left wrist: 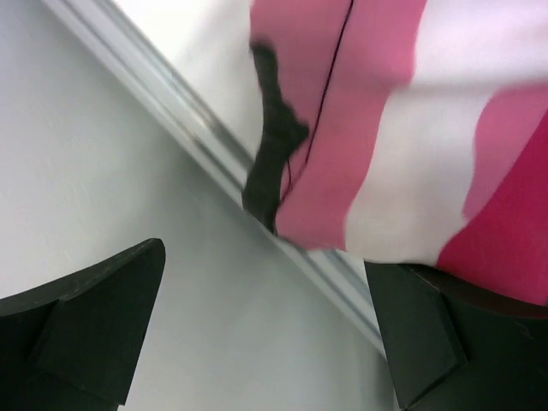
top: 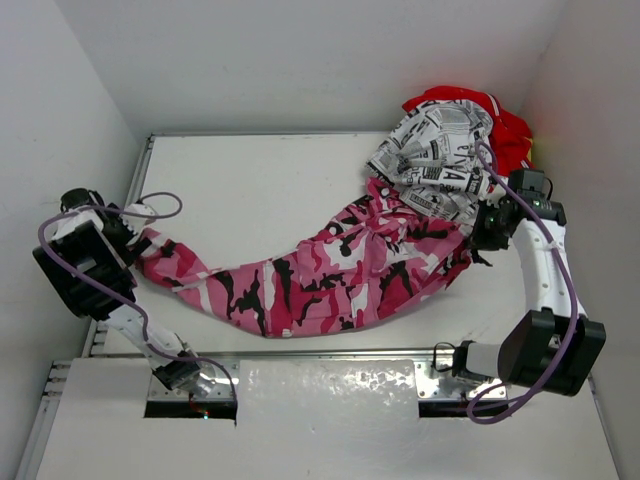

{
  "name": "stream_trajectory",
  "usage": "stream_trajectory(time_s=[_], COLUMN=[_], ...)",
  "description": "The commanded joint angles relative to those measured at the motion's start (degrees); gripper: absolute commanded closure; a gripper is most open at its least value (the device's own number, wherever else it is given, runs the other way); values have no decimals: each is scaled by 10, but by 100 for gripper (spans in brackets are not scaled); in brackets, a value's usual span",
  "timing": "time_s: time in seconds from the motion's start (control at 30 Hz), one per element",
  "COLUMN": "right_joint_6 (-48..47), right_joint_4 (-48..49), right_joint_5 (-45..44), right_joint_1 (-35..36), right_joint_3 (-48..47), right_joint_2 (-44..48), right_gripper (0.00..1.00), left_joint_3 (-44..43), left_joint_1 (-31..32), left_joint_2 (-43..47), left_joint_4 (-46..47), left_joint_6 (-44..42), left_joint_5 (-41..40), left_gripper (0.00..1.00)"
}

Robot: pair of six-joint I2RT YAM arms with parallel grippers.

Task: Fold and stack the trousers
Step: Flatten the trousers out

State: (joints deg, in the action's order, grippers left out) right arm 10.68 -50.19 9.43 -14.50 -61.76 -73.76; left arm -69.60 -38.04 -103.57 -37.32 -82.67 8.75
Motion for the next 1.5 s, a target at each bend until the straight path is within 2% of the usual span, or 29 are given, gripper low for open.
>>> stream_trajectory(time_s=[0.0,0.17,0.23,0.27,0.3,0.33,0.37,0.43,0.47,0.57,0.63,0.77,0.87,0.93,1.1,1.47], right_joint_6=[-6,-9,-7,-7,-7,-7,-8,-10,-9,1,7,9,9,14,9,-12], right_joint_4=[24,28,32,33,33,31,30,26,24,22,17,-6,-25,-32,-43,-32], right_joint_5=[1,3,5,7,9,9,9,7,9,3,-13,-82,-126,-133,-156,-139], right_joint_1=[-3,-3,-3,-3,-3,-3,-3,-3,-3,-2,-4,-13,-17,-17,-17,-17], right_joint_3=[-13,-6,-2,0,-2,-3,-7,-12,-15,-25,-40,-135,-211,-251,-299,-266], right_joint_2=[19,22,22,21,20,20,20,23,30,36,39,54,53,55,66,91], right_gripper=[100,100,100,100,100,100,100,100,100,100,100,100,100,100,100,100], left_joint_3=[10,40,47,44,35,30,24,-5,-48,-87,-107,-134,-192,-229,-215,-137], left_joint_1=[6,7,7,8,7,6,3,-9,-26,-49,-59,-89,-119,-121,-121,-140], left_joint_2=[7,7,-7,-14,-26,-29,-27,-5,23,43,57,74,81,93,137,173], left_joint_4=[35,-28,-27,-29,-34,-35,-35,-75,-146,-248,-281,-322,-382,-383,-383,-384], left_joint_6=[-15,-66,-57,-51,-36,-25,-11,-3,-18,-56,-69,-75,-72,-61,-89,-113], left_joint_5=[83,142,131,123,115,91,81,75,72,55,33,-13,-2,-4,-71,-157], left_gripper=[0,5,20,53,73,92,100,100,100,100,100,100,100,100,100,100])
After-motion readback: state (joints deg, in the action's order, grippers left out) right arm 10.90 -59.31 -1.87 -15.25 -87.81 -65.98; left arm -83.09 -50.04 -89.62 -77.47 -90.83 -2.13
